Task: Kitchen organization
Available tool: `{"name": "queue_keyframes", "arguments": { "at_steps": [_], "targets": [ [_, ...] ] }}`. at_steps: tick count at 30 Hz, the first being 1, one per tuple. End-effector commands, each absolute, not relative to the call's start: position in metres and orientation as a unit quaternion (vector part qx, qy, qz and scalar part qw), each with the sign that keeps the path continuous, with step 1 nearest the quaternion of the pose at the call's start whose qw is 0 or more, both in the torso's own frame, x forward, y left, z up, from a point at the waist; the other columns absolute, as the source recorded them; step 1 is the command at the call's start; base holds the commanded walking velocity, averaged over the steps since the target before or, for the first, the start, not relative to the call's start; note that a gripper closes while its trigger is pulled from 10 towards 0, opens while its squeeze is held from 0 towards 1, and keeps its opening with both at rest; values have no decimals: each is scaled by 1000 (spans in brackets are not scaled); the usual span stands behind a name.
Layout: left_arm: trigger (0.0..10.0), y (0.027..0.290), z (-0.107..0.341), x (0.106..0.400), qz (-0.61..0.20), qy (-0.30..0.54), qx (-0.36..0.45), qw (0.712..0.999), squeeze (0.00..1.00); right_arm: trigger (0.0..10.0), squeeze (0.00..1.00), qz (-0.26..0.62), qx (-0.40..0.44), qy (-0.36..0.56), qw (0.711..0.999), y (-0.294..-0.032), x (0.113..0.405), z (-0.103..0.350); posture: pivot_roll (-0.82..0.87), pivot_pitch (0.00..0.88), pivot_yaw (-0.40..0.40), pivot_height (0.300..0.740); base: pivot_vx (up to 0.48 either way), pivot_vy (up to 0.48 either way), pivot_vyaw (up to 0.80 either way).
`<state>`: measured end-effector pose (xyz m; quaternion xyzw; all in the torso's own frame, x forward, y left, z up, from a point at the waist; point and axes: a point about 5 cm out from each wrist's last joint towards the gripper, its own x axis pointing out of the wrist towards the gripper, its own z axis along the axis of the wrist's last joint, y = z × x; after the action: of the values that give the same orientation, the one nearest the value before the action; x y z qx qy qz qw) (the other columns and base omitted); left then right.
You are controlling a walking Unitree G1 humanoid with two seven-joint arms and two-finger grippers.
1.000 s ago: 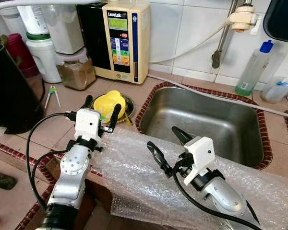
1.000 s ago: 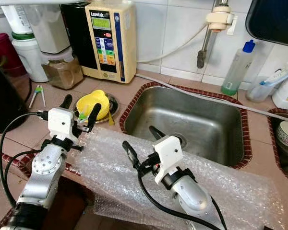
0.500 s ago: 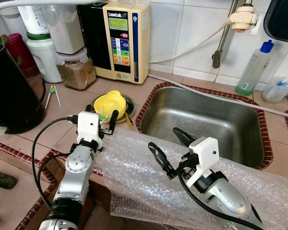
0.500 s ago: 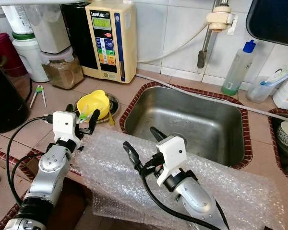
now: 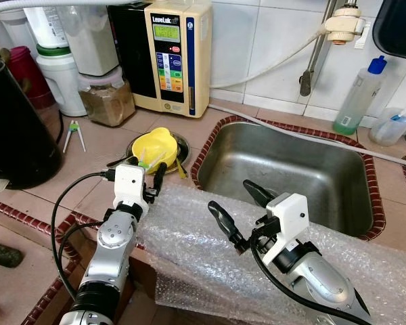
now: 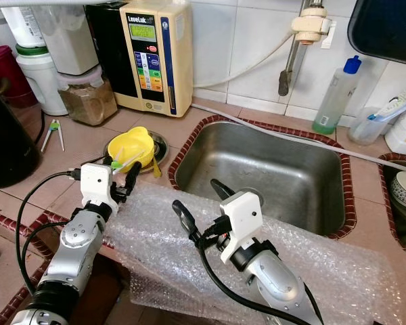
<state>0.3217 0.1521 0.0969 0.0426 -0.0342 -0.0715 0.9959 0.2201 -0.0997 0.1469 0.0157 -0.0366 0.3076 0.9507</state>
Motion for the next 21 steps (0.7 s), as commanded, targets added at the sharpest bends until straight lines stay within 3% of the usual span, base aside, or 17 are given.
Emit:
{"name": "queue_keyframes", "arguments": {
  "at_steps": [1,21],
  "targets": [
    [0,153,103,325,-70,-47,51,995,0,10000,0,312,13,-39,949,-99,219,149,-71,33,34,740,0,0,0],
    [0,159,108,327,-57,-70,70,993,0,10000,0,310,12,-38,950,-97,219,147,-64,33,44,740,0,0,0]
  ]
}}
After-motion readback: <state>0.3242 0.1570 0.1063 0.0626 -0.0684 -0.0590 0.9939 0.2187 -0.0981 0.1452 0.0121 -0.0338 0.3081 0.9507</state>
